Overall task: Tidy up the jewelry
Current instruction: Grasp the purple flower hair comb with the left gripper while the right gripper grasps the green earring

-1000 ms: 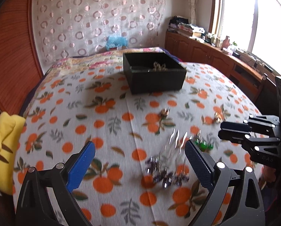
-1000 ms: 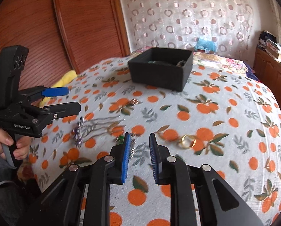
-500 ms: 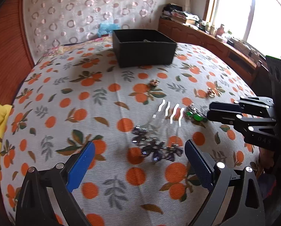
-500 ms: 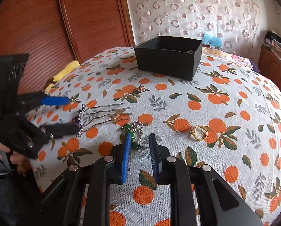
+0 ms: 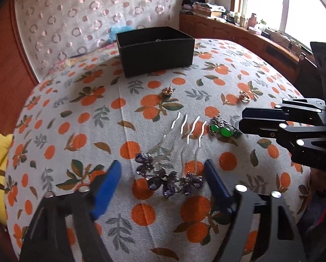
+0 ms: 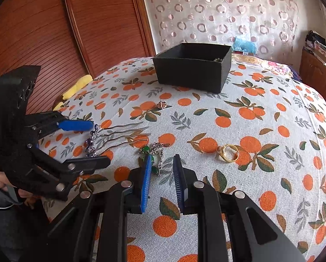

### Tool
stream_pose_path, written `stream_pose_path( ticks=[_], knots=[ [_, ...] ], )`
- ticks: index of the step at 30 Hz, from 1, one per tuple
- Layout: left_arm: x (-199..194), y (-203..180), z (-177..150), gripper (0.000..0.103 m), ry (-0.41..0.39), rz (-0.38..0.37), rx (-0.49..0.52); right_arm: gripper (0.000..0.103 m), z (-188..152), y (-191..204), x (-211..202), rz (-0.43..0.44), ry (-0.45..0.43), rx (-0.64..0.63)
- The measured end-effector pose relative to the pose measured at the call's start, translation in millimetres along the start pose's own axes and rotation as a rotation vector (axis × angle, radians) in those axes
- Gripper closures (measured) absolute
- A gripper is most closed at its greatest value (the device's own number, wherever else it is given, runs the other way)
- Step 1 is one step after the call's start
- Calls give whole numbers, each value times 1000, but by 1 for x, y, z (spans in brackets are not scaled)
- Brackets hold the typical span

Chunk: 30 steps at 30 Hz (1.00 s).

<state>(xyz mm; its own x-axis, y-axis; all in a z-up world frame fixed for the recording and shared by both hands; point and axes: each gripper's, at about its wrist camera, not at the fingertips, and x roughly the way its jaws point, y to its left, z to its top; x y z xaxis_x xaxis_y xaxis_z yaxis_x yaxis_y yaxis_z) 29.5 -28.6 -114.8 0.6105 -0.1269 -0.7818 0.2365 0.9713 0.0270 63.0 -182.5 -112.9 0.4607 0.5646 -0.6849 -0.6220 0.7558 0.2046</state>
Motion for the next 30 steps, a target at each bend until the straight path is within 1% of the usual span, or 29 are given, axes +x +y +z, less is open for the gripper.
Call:
stream_pose_path(
  ticks=[1,5,11,13,17,20,24,29,30],
  knots=[
    [-1,0,-1,49,-5,-5,-3,81,0,0,0,0,2,-1],
    [-7,6,-4,49,-21,-15,-23,81,0,2,1,-4,7,-7],
    [-21,16,-8,49,-79,-21,-57,81,1,10,4,-37,29,-57],
    [-23,19,-8,49,-85,-16,-62,81,2,14,5,-46,36,-80],
    [-25,24,-9,49,-97,-15,-79,81,8,26,10,-32,49,-124],
    [-28,27,-11,49,-110,-19,-91,81,11,34,18,-39,78,-165],
    [-30,30,-11,49,-123,-21,-102,81,15,33,26,-78,111,-190],
    [-34,33,-10,49,-142,-20,-117,81,15,34,26,-81,116,-211],
    [-35,33,-9,49,-146,-20,-118,83,15,34,26,-79,115,-212]
  ],
)
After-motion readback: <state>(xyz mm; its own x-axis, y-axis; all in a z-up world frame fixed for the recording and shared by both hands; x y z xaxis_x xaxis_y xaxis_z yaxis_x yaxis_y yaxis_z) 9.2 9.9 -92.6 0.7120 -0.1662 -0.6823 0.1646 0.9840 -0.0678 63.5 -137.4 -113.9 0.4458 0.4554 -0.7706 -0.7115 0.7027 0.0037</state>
